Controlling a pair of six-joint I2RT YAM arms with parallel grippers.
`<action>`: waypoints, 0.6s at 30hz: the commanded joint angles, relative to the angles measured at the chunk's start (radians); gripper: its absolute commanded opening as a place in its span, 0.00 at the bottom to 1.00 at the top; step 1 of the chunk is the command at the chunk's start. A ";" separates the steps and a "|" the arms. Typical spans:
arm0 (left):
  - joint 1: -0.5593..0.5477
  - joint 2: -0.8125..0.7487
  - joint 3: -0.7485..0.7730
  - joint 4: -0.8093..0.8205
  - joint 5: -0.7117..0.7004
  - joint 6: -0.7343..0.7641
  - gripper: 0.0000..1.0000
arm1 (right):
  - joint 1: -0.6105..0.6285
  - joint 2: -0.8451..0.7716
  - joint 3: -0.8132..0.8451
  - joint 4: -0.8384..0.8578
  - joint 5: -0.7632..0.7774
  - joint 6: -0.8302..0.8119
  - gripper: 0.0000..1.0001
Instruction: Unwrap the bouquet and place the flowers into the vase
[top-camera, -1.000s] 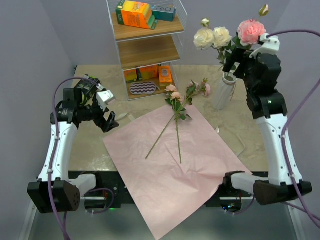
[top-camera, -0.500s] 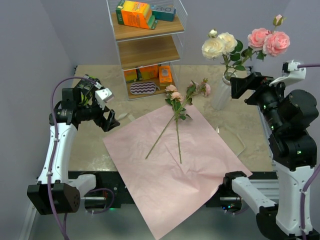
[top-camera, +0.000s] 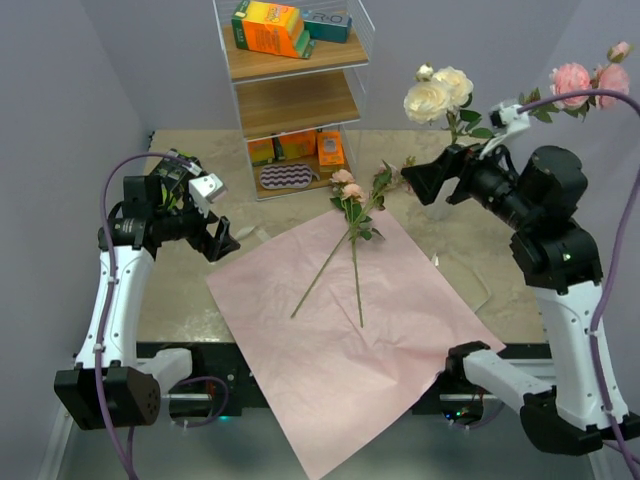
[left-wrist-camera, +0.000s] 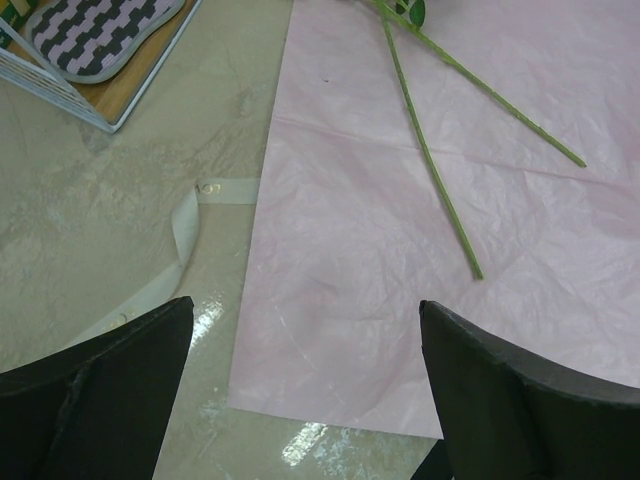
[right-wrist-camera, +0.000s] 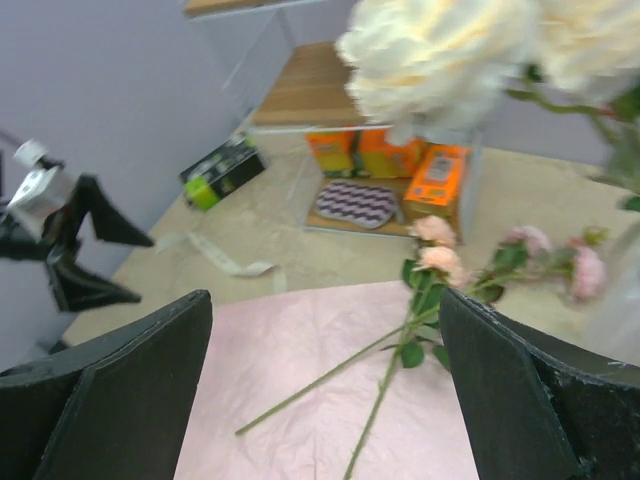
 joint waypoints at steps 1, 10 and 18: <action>0.011 0.003 0.035 0.027 -0.009 -0.012 0.99 | 0.162 0.031 -0.080 0.077 -0.133 -0.079 0.99; 0.009 0.009 0.022 0.030 -0.023 -0.002 0.99 | 0.612 0.208 -0.231 0.107 0.459 -0.072 0.99; 0.009 0.002 -0.027 0.042 -0.046 0.028 0.99 | 0.646 0.341 -0.476 0.178 0.759 0.381 0.99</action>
